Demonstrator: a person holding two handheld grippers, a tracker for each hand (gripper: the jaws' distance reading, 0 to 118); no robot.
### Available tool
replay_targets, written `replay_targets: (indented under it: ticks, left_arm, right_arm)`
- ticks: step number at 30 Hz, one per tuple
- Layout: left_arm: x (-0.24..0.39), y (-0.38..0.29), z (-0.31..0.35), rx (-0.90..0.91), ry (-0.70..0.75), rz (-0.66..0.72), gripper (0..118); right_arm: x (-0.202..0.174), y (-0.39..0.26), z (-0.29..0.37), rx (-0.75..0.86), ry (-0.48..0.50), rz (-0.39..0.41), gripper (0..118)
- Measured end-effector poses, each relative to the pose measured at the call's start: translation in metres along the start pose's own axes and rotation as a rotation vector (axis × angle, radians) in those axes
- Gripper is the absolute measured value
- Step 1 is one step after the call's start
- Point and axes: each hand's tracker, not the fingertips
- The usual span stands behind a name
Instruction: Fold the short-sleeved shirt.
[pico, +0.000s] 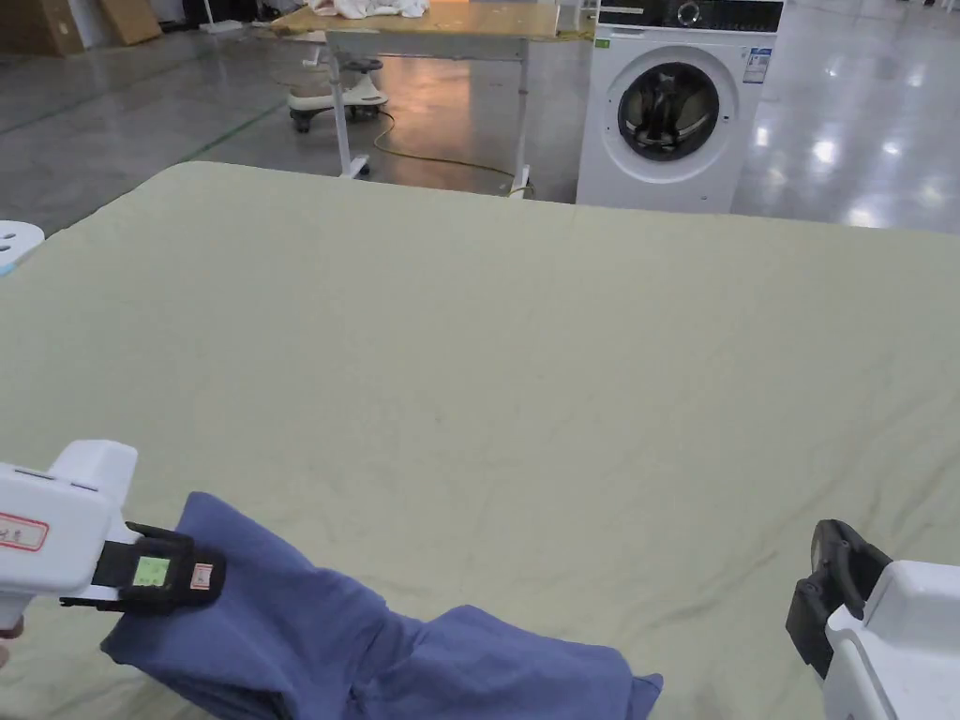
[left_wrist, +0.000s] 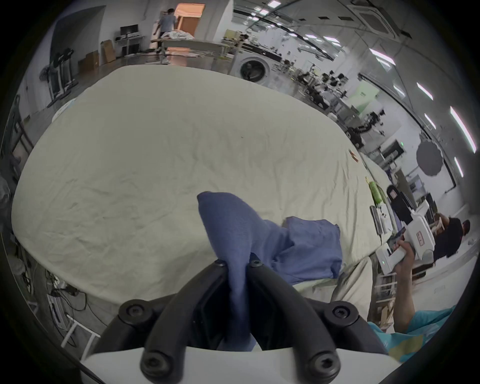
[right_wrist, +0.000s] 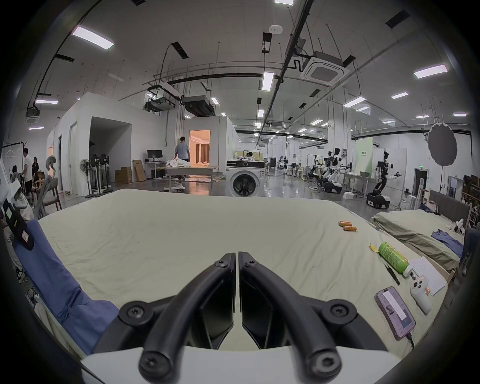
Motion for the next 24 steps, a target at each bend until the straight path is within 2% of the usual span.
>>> replay_targets:
  ticks: [5, 10, 24]
  left_arm:
    - [0.074, 0.003, -0.017, -0.070, -0.028, -0.150, 5]
    - [0.124, 0.002, -0.053, -0.139, -0.125, -0.208, 5]
    - [0.177, -0.010, -0.174, -0.261, -0.145, -0.117, 5]
  right_arm:
    - [0.004, -0.004, 0.002, -0.005, -0.003, -0.007, 2]
    - [0.010, -0.009, 0.003, -0.020, -0.019, -0.010, 2]
    - [0.016, -0.015, 0.007, -0.047, -0.050, -0.009, 2]
